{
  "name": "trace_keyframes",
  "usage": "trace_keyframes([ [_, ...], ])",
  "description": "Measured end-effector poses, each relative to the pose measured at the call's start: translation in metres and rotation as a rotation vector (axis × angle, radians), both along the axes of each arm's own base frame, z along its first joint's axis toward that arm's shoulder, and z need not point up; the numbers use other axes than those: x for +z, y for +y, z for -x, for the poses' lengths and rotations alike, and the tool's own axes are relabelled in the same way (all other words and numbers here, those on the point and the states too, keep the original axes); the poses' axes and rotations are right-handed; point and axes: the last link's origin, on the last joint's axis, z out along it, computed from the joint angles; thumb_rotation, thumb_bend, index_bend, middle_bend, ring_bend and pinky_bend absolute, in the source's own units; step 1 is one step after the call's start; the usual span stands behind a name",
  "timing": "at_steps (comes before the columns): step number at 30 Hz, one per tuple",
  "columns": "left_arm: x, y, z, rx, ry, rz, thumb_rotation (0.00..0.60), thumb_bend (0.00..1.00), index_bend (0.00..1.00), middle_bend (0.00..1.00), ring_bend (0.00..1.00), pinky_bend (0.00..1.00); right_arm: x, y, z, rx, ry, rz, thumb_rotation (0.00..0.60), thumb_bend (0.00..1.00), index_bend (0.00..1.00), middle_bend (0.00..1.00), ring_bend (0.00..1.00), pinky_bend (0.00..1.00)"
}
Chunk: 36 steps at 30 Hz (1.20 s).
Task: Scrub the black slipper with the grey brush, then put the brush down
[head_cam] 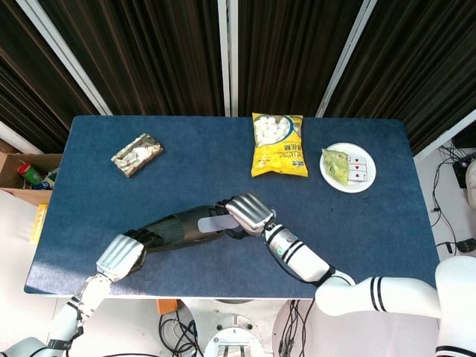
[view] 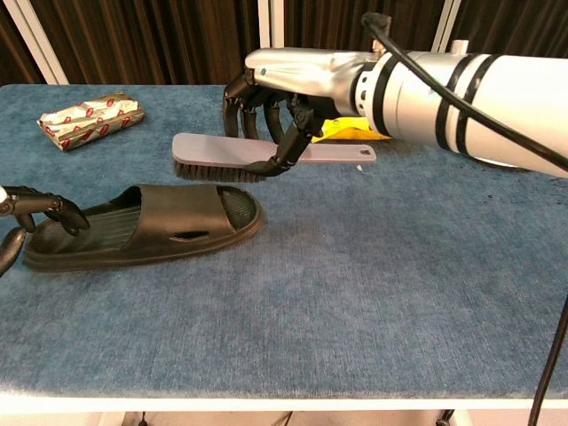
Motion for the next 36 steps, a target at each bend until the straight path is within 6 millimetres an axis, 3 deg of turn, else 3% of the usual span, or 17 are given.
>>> trace_keyframes([
  [10,-0.008,0.003,0.004,0.038,-0.033,0.043,0.6,0.83,0.31,0.33,0.27,0.37,-0.03,-0.002,-0.016,-0.02,0.043,-0.039,0.6,0.64,0.98,0.76,0.7,0.8],
  [21,-0.013,0.003,0.008,0.046,-0.045,0.058,0.6,0.84,0.31,0.33,0.27,0.37,-0.049,-0.003,-0.024,-0.017,0.061,-0.053,0.6,0.64,0.98,0.76,0.7,0.8],
  [36,-0.013,0.001,0.015,0.069,-0.048,0.06,0.6,0.85,0.31,0.33,0.27,0.37,-0.064,-0.029,-0.029,-0.031,0.1,0.099,0.6,0.64,0.98,0.76,0.7,0.8],
])
